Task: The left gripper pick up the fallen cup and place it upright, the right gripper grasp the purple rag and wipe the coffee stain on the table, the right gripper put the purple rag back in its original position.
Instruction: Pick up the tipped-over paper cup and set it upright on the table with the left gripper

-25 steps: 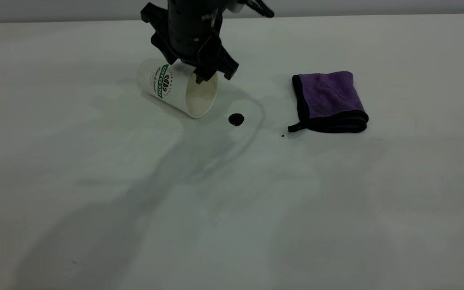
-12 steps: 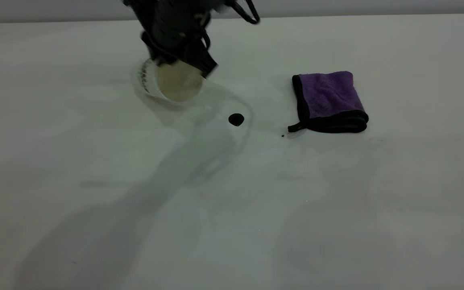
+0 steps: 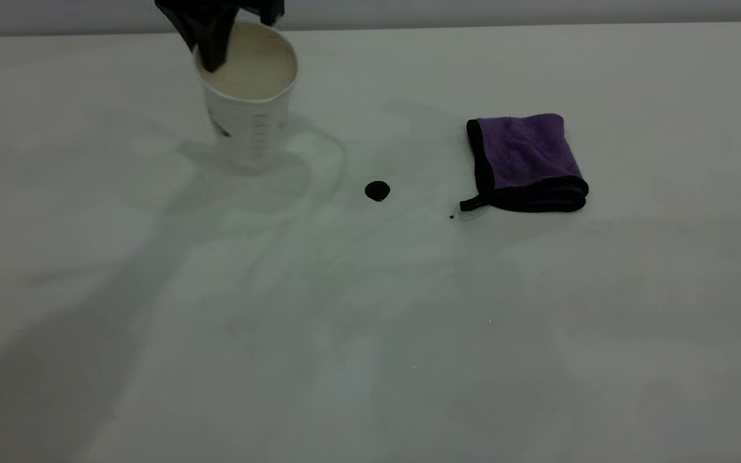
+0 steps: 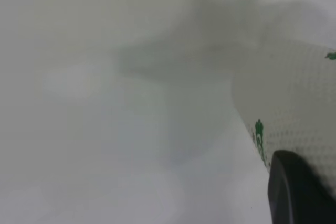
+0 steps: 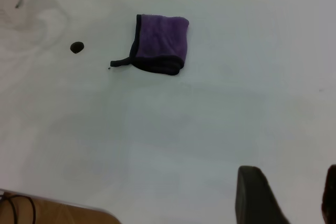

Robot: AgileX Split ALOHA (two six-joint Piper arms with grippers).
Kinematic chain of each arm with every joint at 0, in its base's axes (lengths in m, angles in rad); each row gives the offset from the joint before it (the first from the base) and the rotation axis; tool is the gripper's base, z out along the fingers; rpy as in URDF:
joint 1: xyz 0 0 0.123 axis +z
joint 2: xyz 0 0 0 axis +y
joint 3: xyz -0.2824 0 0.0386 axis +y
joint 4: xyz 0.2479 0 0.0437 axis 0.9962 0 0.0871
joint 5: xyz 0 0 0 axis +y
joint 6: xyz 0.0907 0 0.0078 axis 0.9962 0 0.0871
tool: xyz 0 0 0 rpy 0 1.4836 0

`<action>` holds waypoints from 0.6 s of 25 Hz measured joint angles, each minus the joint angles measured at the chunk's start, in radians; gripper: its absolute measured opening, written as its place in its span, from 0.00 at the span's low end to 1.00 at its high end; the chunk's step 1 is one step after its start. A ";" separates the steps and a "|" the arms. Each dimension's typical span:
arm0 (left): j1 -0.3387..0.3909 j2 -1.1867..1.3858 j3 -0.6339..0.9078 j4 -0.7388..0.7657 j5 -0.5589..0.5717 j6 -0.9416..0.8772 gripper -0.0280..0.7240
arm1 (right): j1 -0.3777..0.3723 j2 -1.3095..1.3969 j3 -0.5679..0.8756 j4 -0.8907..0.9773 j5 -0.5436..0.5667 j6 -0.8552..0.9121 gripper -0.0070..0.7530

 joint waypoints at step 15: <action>0.122 0.097 -0.003 -0.189 -0.052 0.112 0.05 | 0.000 0.000 0.000 0.000 0.000 0.000 0.47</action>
